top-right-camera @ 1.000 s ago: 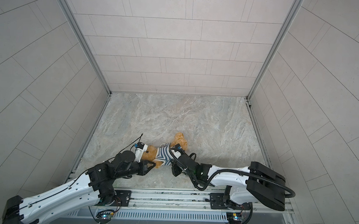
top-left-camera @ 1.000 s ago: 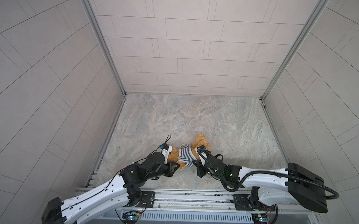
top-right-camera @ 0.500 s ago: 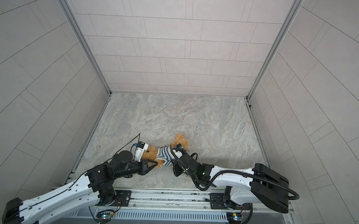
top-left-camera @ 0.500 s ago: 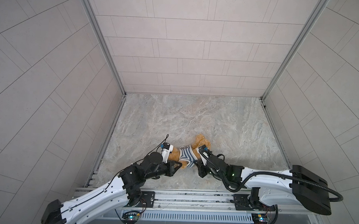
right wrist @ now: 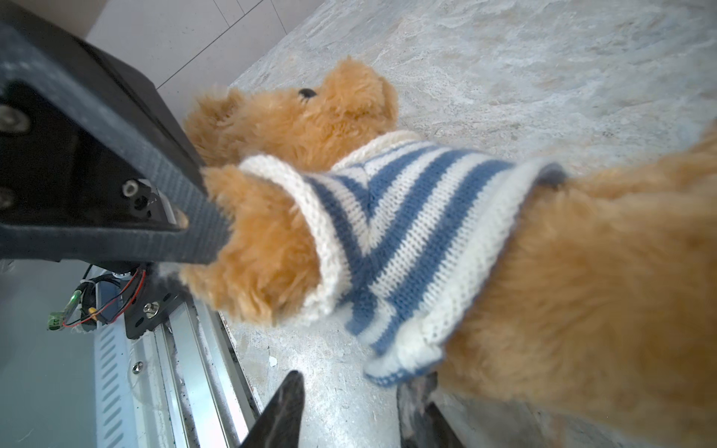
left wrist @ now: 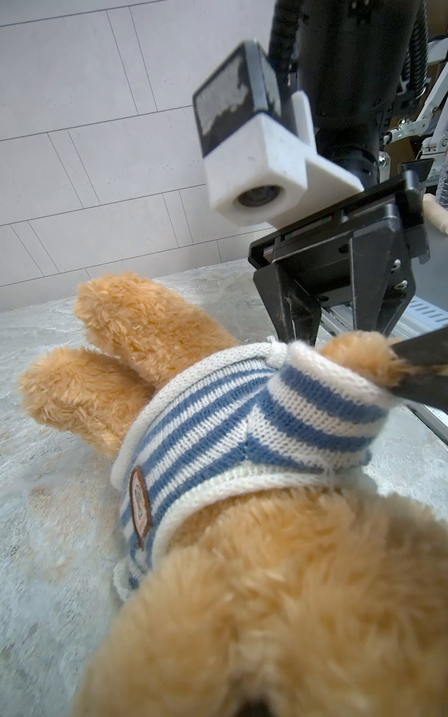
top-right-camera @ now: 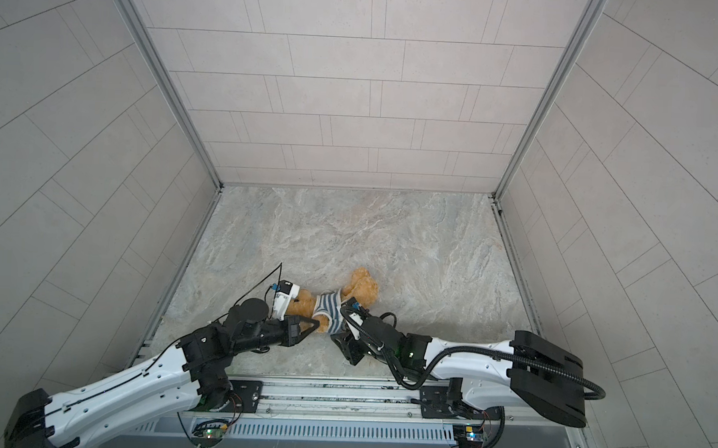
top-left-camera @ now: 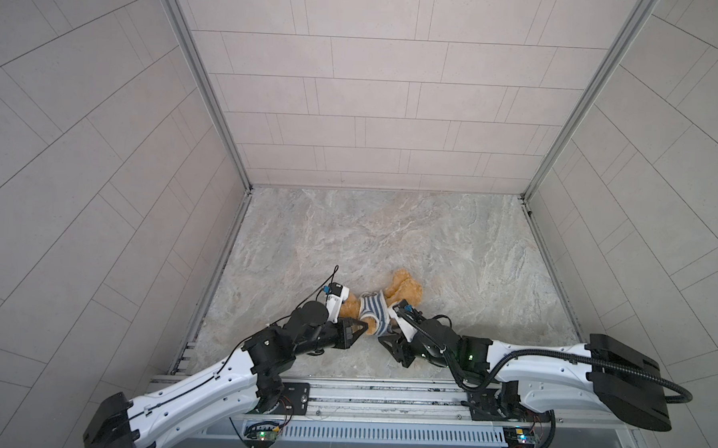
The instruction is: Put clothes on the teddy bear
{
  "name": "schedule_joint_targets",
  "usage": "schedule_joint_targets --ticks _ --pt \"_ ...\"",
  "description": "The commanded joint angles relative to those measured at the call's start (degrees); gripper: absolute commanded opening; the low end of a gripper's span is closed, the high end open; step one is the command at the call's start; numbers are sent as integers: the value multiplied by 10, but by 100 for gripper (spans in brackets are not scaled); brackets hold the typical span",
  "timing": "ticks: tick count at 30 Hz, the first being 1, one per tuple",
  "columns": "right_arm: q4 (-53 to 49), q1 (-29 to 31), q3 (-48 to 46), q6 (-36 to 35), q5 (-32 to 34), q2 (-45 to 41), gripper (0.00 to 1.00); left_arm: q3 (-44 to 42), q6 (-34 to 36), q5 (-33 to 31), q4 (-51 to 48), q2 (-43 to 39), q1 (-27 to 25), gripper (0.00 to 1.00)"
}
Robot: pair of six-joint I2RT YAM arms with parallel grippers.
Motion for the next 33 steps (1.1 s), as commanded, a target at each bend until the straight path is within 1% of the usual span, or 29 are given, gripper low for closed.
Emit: schedule_joint_targets --ticks 1,5,8,13,20,27,33 --pt "23 2 -6 1 21 5 48 25 -5 11 31 -2 3 0" --pt "43 2 3 -4 27 31 48 30 -7 17 36 -2 3 0" --pt "61 2 8 -4 29 48 43 31 -9 17 36 -5 2 0" --pt "50 2 21 -2 37 57 18 31 -12 17 38 -6 3 0" --pt "28 1 2 -3 62 17 0 39 -7 19 37 1 3 0" --pt "-33 -1 -28 10 116 -48 0 25 -9 6 21 -21 3 0" --pt "-83 -7 -42 28 147 -85 0 10 -16 7 39 -17 5 0"
